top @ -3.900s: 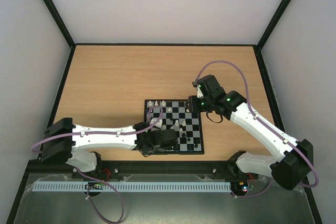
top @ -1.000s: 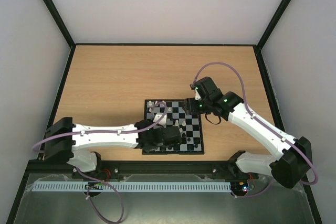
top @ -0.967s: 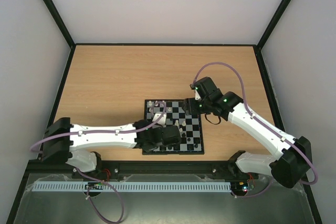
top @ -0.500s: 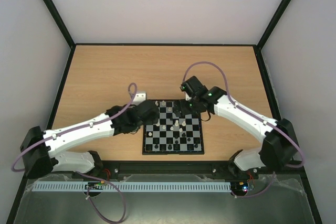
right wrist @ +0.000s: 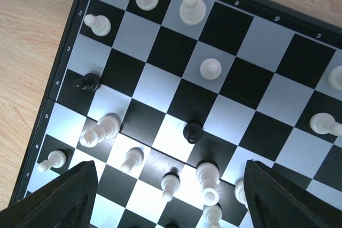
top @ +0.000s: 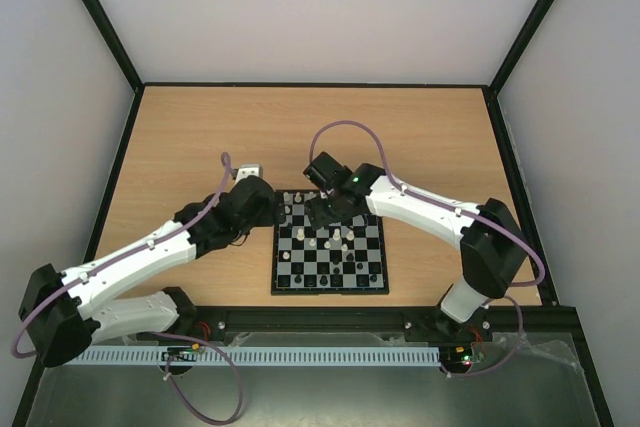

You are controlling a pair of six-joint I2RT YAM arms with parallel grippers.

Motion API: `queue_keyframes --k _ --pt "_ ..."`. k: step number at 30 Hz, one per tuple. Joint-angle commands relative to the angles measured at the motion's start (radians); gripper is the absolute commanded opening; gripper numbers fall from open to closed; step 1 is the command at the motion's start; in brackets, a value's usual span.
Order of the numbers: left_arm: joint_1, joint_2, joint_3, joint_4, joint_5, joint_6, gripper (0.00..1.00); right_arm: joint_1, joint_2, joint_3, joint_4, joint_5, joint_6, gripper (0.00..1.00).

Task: Set up the chess pieces on the board
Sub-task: Pick up the chess piece from the chessboard.

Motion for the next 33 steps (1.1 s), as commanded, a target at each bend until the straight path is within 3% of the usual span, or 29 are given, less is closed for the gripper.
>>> queue_keyframes --k 1,13,22,33 --pt "0.026 -0.043 -0.028 0.029 0.022 0.041 0.99 0.014 0.012 0.027 -0.059 0.025 0.009 0.75" --pt "0.071 -0.054 -0.05 0.057 0.073 0.083 0.99 0.015 0.063 0.05 -0.068 0.023 0.003 0.56" --pt "0.084 -0.063 -0.074 0.077 0.079 0.081 0.99 0.015 0.134 0.07 -0.097 0.064 -0.015 0.33" --pt "0.091 -0.04 -0.081 0.092 0.095 0.082 0.99 0.015 0.193 0.06 -0.11 0.055 -0.032 0.28"
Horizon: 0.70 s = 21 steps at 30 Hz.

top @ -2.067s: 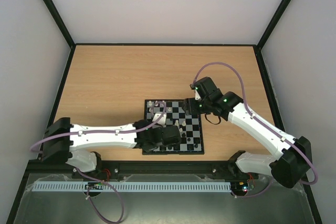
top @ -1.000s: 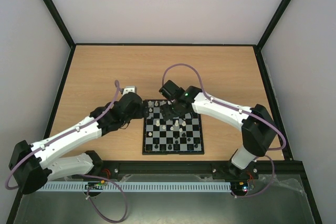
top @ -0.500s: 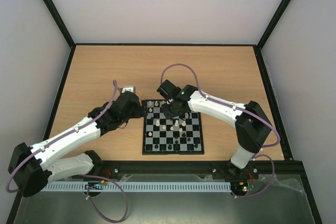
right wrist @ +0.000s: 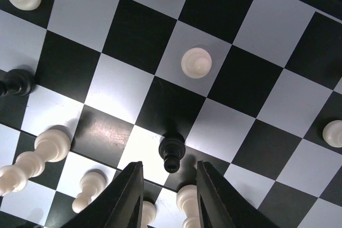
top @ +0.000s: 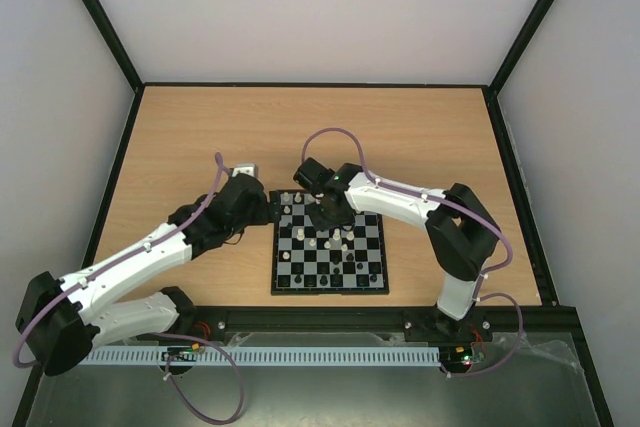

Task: Set up the chess pieces on the board
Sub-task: Pick up the chess piece from the chessboard.

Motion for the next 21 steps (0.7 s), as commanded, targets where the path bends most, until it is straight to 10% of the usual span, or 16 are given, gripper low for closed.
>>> queue_keyframes --k 1,21 --pt "0.007 0.011 -0.013 0.017 0.01 0.01 0.99 0.002 0.018 0.006 -0.064 0.011 -0.017 0.27" --pt "0.008 0.019 -0.012 0.023 0.008 0.001 0.99 0.003 0.073 0.02 -0.058 0.003 -0.045 0.19"
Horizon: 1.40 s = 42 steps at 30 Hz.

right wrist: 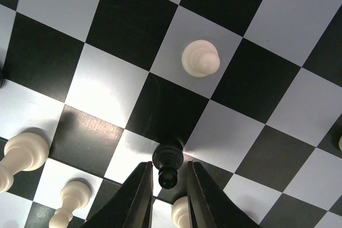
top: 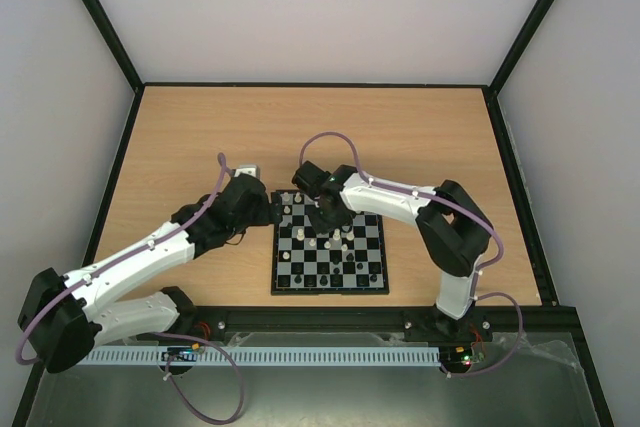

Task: Set up the chess pieces on the board
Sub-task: Pick up the chess piece from the chessboard, then place the chess piece on the chessboard.

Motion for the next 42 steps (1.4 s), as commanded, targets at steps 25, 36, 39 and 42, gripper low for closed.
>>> queue_keyframes --k 25,36,39,42 --pt "0.009 -0.031 -0.016 0.006 -0.025 -0.007 0.99 0.016 -0.116 0.071 -0.149 0.072 0.013 0.04" --pt "0.01 0.008 0.002 0.022 -0.006 0.016 0.99 0.072 -0.38 -0.124 -0.241 0.004 0.104 0.04" --pt "0.01 0.009 0.001 0.028 0.0 0.021 0.99 0.092 -0.412 -0.178 -0.233 -0.003 0.141 0.03" --pt "0.01 0.004 -0.008 0.038 0.003 0.022 0.99 0.12 -0.434 -0.22 -0.225 -0.021 0.171 0.04"
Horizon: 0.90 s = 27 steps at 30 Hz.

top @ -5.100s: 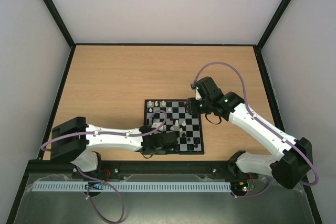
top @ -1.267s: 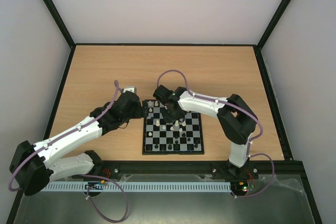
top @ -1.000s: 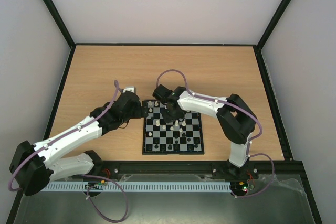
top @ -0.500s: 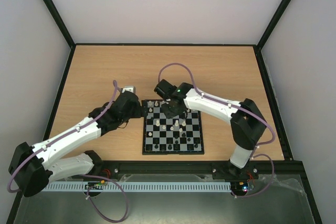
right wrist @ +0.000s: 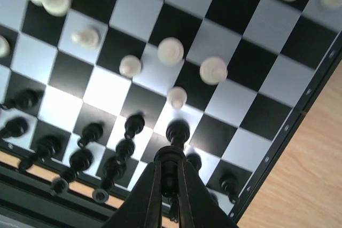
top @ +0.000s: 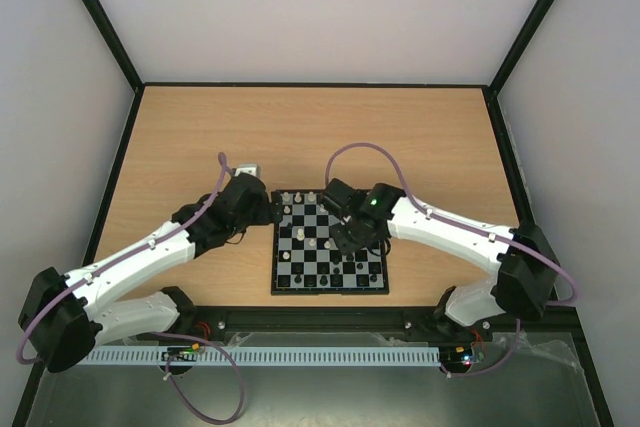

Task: Set up the chess pieces on the board
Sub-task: Place the chess piece on the chessboard.

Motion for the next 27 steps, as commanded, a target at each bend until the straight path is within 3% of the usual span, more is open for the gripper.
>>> queue_keyframes --k 1,27 --pt "0.006 -0.003 -0.009 0.03 0.005 0.016 0.99 0.042 -0.029 -0.064 -0.057 -0.033 0.07 0.04" --pt "0.006 -0.018 -0.031 0.023 0.019 0.009 0.99 0.105 0.037 -0.177 0.043 -0.057 0.106 0.04"
